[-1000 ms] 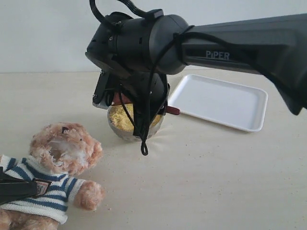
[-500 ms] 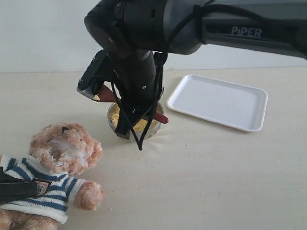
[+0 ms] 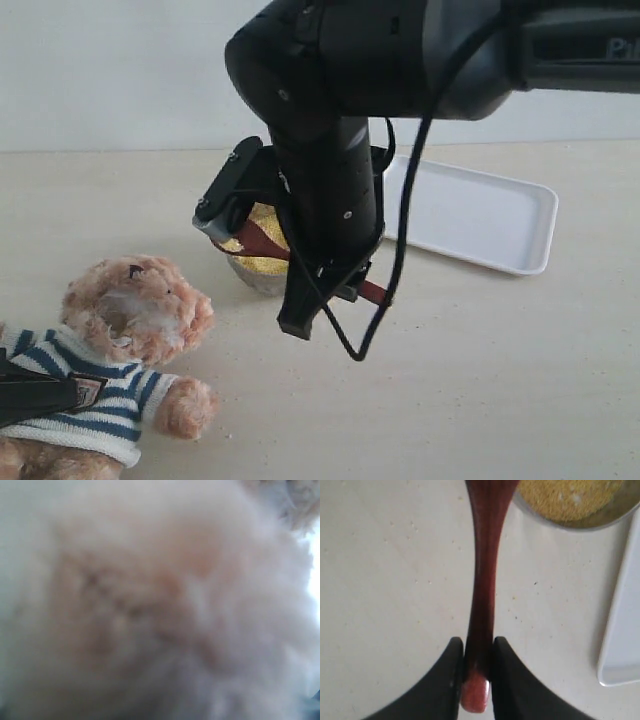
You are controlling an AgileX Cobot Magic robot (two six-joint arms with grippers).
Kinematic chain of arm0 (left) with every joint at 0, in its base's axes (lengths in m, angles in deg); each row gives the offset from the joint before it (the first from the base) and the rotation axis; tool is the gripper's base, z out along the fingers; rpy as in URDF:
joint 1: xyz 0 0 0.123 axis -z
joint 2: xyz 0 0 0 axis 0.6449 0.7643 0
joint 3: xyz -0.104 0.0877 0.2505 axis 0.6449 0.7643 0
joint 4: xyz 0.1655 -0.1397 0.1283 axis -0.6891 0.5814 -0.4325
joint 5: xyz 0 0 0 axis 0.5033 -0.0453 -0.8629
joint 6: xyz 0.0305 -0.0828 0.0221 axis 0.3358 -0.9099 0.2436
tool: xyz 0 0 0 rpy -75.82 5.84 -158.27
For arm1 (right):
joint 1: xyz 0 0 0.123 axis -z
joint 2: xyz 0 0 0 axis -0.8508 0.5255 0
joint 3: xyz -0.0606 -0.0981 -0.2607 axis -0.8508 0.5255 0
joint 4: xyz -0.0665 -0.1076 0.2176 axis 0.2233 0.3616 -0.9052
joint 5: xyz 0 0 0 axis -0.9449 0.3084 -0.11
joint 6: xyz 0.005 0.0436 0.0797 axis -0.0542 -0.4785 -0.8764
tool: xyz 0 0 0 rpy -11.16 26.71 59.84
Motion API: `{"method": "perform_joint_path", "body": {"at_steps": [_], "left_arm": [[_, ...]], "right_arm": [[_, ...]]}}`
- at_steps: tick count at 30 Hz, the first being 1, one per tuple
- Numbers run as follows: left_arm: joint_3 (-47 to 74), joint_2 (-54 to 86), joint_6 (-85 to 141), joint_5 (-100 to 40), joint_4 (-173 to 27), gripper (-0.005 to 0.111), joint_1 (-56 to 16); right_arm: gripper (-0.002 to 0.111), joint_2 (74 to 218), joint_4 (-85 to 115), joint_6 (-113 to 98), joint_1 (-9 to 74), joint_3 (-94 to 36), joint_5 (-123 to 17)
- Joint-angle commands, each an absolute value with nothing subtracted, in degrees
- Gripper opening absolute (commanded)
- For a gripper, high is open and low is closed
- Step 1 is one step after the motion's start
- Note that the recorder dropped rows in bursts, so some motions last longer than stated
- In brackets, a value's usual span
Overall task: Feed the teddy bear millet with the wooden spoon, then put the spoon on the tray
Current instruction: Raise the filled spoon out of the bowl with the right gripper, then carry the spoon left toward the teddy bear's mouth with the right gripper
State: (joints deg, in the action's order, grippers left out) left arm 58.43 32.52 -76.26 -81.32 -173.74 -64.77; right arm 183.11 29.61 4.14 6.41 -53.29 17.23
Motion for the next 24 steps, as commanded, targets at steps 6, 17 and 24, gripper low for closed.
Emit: {"method": "perform_joint_path", "body": {"at_steps": [6,17,24], "left_arm": [[58.7,32.0,-76.1,-82.4,-173.1,0.006,-64.9],[58.7,32.0,-76.1,-82.4,-173.1,0.006,-64.9],[58.7,32.0,-76.1,-82.4,-173.1,0.006,-64.9]], "right_arm": [[0.001,177.2,24.6,4.7,5.7,-48.4,17.4],[0.001,179.7,30.0,4.6,-3.7,-48.4,17.4],[0.001,182.0,30.7,4.5,-5.1,-48.5,17.4]]}}
